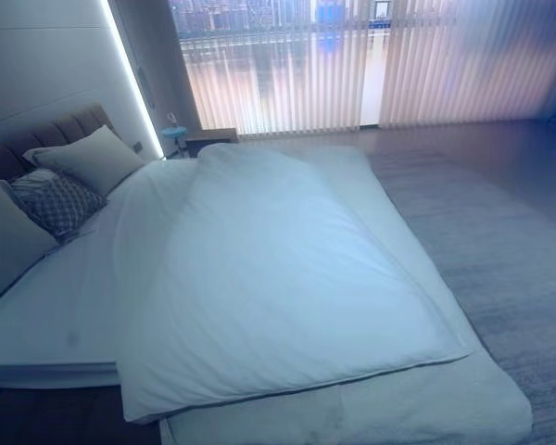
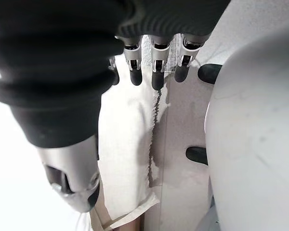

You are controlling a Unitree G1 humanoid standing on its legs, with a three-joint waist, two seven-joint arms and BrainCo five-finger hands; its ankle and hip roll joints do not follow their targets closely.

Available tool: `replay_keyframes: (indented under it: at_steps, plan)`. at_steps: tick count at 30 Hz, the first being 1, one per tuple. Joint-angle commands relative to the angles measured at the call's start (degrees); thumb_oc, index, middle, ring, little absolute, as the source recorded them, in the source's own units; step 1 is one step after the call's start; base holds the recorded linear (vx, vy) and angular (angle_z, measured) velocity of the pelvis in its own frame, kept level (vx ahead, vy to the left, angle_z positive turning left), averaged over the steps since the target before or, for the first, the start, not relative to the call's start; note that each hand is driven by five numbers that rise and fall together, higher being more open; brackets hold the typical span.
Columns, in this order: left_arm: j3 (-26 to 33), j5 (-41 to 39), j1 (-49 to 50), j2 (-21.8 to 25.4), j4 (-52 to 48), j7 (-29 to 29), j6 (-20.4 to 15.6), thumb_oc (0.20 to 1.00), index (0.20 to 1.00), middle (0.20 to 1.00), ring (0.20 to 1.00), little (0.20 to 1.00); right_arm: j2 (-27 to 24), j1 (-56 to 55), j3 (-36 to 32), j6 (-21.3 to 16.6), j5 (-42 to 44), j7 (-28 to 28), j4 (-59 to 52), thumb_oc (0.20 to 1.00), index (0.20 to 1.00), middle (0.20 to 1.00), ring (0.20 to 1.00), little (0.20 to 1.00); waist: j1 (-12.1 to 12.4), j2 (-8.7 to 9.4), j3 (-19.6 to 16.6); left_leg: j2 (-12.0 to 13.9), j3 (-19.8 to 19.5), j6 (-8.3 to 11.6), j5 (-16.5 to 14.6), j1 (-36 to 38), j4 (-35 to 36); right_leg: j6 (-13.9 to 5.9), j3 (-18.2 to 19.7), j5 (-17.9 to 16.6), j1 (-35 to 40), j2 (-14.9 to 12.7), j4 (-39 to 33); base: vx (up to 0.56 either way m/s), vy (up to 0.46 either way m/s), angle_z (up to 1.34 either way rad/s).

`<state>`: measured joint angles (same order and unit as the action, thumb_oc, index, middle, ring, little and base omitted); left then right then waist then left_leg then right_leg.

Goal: Make the bed

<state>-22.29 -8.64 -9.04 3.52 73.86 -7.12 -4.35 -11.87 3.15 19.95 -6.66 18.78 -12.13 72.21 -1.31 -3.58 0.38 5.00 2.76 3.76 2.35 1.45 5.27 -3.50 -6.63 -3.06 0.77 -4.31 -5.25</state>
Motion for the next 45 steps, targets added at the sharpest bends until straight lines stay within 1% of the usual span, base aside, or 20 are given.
replay_keyframes:
  at_steps: [1, 4, 9, 12, 13, 14, 15, 17, 18, 22, 23, 24, 25, 27, 31, 32, 34, 36, 40, 45]
  plan:
    - [0.5, -1.4, -3.9, -0.4, 4.4, -0.4, -1.4, 1.0, 1.0, 1.0, 1.0, 1.0, 2.5, 3.3, -0.2, -1.5, 2.2, -0.4, 1.8, 1.0, 1.0, 1.0, 1.0, 1.0, -1.5, 3.79, 0.8, -2.0, 2.5, -1.39, -2.4, -0.3, -0.3, -3.51, 2.0, 1.4, 0.2, -2.0, 0.3, 0.0, 0.0, 0.0]
    - [1.1, -3.3, -3.5, -0.3, 3.8, -0.3, -1.5, 1.0, 1.0, 1.0, 1.0, 1.0, 2.5, 2.9, -0.4, -1.7, 3.0, -0.3, 1.5, 1.0, 1.0, 1.0, 1.0, 1.0, -1.7, 3.71, 0.9, -2.1, 2.9, -1.54, -2.6, -0.1, -0.3, -3.53, 2.6, 1.4, 0.0, -1.9, 0.3, 0.02, 0.014, -0.08]
    - [2.6, -11.6, -5.0, -0.7, 1.8, -0.4, -1.7, 1.0, 1.0, 1.0, 1.0, 1.0, 2.2, 2.9, -0.6, -1.8, 5.4, 0.2, 0.2, 1.0, 1.0, 1.0, 1.0, 1.0, -2.7, 3.78, 2.6, -2.0, 3.5, -1.45, -2.5, -1.3, -0.3, -3.45, 3.5, 1.2, -1.7, -1.5, 0.3, -0.02, -0.003, -0.1]
    - [4.1, -20.4, -7.3, -0.9, -0.8, 0.3, -2.3, 1.0, 1.0, 1.0, 1.0, 1.0, 2.0, 3.3, -0.3, -1.9, 8.4, 0.2, -1.4, 1.0, 1.0, 1.0, 1.0, 1.0, -3.5, 4.26, 4.8, -1.7, 3.8, -1.26, -1.8, -2.8, -0.3, -3.16, 3.9, 0.8, -3.4, -1.0, 0.3, -0.1, -0.03, -0.06]
    - [4.4, -23.2, -8.7, -1.1, -1.8, 0.9, -2.6, 1.0, 1.0, 1.0, 1.0, 1.0, 1.9, 3.8, 0.0, -2.0, 10.1, 0.1, -2.4, 1.0, 1.0, 1.0, 1.0, 1.0, -3.8, 4.56, 6.3, -1.6, 3.8, -1.14, -1.2, -3.6, -0.3, -2.92, 4.2, 0.2, -4.3, -0.7, 0.3, -0.26, -0.051, -0.13]
    - [4.7, -28.0, -12.2, -1.5, -2.7, 1.7, -2.5, 1.0, 1.0, 1.0, 1.0, 1.0, 1.5, 5.6, 0.6, -1.8, 12.4, 0.2, -3.3, 1.0, 1.0, 1.0, 1.0, 1.0, -4.2, 4.97, 9.2, -1.2, 4.1, -0.84, -0.2, -5.8, -0.7, -2.72, 4.1, 0.2, -7.4, -0.4, 2.5, -0.23, -0.041, -0.12]
    - [4.7, -28.0, -12.2, -1.5, -2.7, 1.7, -2.5, 1.0, 1.0, 1.0, 1.0, 1.0, 1.5, 5.6, 0.6, -1.8, 12.4, 0.2, -3.3, 1.0, 1.0, 1.0, 1.0, 1.0, -4.2, 4.96, 9.1, -1.2, 4.1, -0.84, -0.2, -5.9, -0.7, -2.71, 4.1, 0.2, -7.5, -0.4, 2.6, -0.26, -0.038, -0.13]
    - [5.1, -33.5, -15.7, -1.7, -4.9, 2.3, -2.6, 1.0, 1.0, 1.0, 1.0, 1.0, 1.4, 7.0, 1.1, -1.9, 15.2, 0.7, -5.8, 1.0, 1.0, 1.0, 1.0, 1.0, -4.8, 5.46, 12.0, -0.8, 4.0, -0.54, 0.0, -9.5, -3.3, -2.36, 4.4, 0.6, -11.9, 0.1, 6.6, -0.26, -0.055, -0.05]
    - [5.7, -36.9, -18.3, -1.7, -6.0, 3.1, -2.7, 1.0, 1.0, 1.0, 1.0, 1.0, 1.3, 8.0, 1.5, -1.9, 17.1, 1.1, -7.7, 1.0, 1.0, 1.0, 1.0, 1.0, -5.3, 5.93, 13.2, -0.7, 3.7, -0.24, 0.0, -13.8, -6.9, -2.26, 4.3, 1.0, -15.5, 0.3, 9.1, -0.23, -0.061, -0.03]
    - [7.9, -42.2, -20.4, -2.2, -7.5, 4.0, -3.0, 1.0, 1.0, 1.0, 1.0, 1.0, 1.0, 8.4, 2.1, -2.1, 18.8, 0.9, -10.9, 1.0, 1.0, 1.0, 1.0, 1.0, -5.9, 6.49, 13.8, -0.8, 3.8, -0.16, -1.3, -18.6, -12.6, -2.27, 4.1, 1.4, -18.9, 0.6, 11.8, -0.15, -0.037, 0.07]
    - [9.7, -46.0, -22.3, -2.3, -8.3, 4.8, -3.7, 1.0, 1.0, 1.0, 1.0, 1.0, 0.5, 9.0, 2.8, -2.4, 19.8, 0.9, -13.8, 1.0, 1.0, 1.0, 1.0, 1.0, -6.3, 7.1, 15.2, -0.9, 3.2, -0.09, -2.5, -22.4, -16.9, -2.42, 4.4, 1.5, -21.9, 0.8, 14.7, -0.18, -0.032, -0.11]
    - [11.2, -49.1, -23.2, -2.6, -8.8, 5.3, -4.0, 1.0, 1.0, 1.0, 1.0, 1.0, 0.7, 9.1, 2.6, -2.4, 21.5, 1.0, -15.2, 1.0, 1.0, 1.0, 1.0, 1.0, -6.6, 7.16, 15.4, -0.5, 3.4, 0.04, -3.4, -25.0, -19.3, -2.55, 4.1, 1.8, -24.4, 0.6, 16.6, -0.18, -0.032, -0.08]
    - [11.2, -49.1, -23.2, -2.6, -8.8, 5.3, -4.0, 1.0, 1.0, 1.0, 1.0, 1.0, 0.7, 9.1, 2.7, -2.4, 21.5, 1.0, -15.2, 1.0, 1.0, 1.0, 1.0, 1.0, -6.6, 7.12, 15.3, -0.5, 3.3, 0.04, -3.5, -25.2, -19.4, -2.55, 4.1, 1.8, -24.5, 0.6, 16.7, -0.14, -0.017, -0.02]
    - [14.1, -54.7, -25.0, -3.1, -11.0, 7.4, -5.6, 1.0, 1.0, 1.0, 1.0, 1.0, 0.5, 8.8, 2.5, -2.4, 25.0, 1.0, -19.2, 1.0, 1.0, 1.0, 1.0, 1.0, -7.2, 7.29, 15.2, 0.5, 3.2, 0.59, -5.3, -30.7, -24.9, -2.4, 4.1, 2.8, -30.3, 0.8, 21.6, -0.13, -0.016, 0.0]
    - [18.4, -59.0, -26.4, -2.8, -10.5, 9.2, -6.5, 1.0, 1.0, 1.0, 1.0, 1.0, -0.3, 8.2, 2.6, -2.7, 26.3, 1.5, -22.3, 1.0, 1.0, 1.0, 1.0, 1.0, -7.7, 7.85, 14.8, 1.8, 3.1, 0.76, -6.6, -35.4, -28.8, -2.06, 3.6, 3.7, -34.8, 1.0, 24.6, -0.08, -0.033, -0.02]
    - [20.4, -61.4, -27.1, -2.9, -11.0, 10.2, -7.6, 1.0, 1.0, 1.0, 1.0, 1.0, -0.5, 8.1, 2.7, -2.8, 26.8, 1.6, -23.7, 1.0, 1.0, 1.0, 1.0, 1.0, -7.9, 8.22, 15.0, 2.0, 2.9, 0.89, -7.0, -37.2, -30.1, -1.95, 3.5, 3.9, -36.4, 0.9, 25.4, -0.06, -0.009, 0.01]
    - [20.5, -61.5, -27.2, -2.9, -11.0, 10.2, -7.6, 1.0, 1.0, 1.0, 1.0, 1.0, -0.5, 8.1, 2.7, -2.8, 26.8, 1.6, -23.8, 1.0, 1.0, 1.0, 1.0, 1.0, -8.0, 8.1, 14.7, 2.1, 2.8, 0.89, -7.1, -37.7, -30.5, -1.95, 3.5, 4.0, -36.9, 1.0, 25.6, -0.04, -0.003, -0.05]
    - [23.1, -63.9, -27.7, -2.8, -11.6, 11.5, -9.0, 1.0, 1.0, 1.0, 1.0, 1.0, -1.0, 8.1, 2.9, -3.4, 25.2, 3.0, -25.3, 1.0, 1.0, 1.0, 1.0, 1.0, -8.0, 8.23, 14.6, 2.5, 2.6, 0.98, -7.5, -40.0, -32.2, -1.77, 3.2, 4.3, -39.2, 1.0, 27.2, -0.04, 0.001, -0.03]
    - [24.9, -65.0, -28.3, -2.0, -12.5, 11.6, -10.3, 1.0, 1.0, 1.0, 1.0, 1.0, -1.5, 8.1, 3.3, -4.2, 22.9, 4.0, -26.0, 1.0, 1.0, 1.0, 1.0, 1.0, -8.1, 8.24, 14.5, 2.5, 2.1, 1.09, -7.7, -41.6, -32.8, -1.66, 3.1, 4.6, -40.6, 1.0, 27.8, -0.01, -0.008, -0.04]
    - [27.0, -68.8, -29.9, -1.6, -17.4, 11.0, -13.4, 1.0, 1.0, 1.0, 1.0, 1.0, -1.8, 7.7, 3.6, -4.9, 22.6, 4.6, -27.8, 1.0, 1.0, 1.0, 1.0, 1.0, -8.2, 8.21, 14.6, 2.3, 1.7, 1.15, -7.3, -42.6, -32.3, -1.59, 2.9, 4.7, -41.7, 1.2, 27.5, 0.01, 0.0, 0.02]
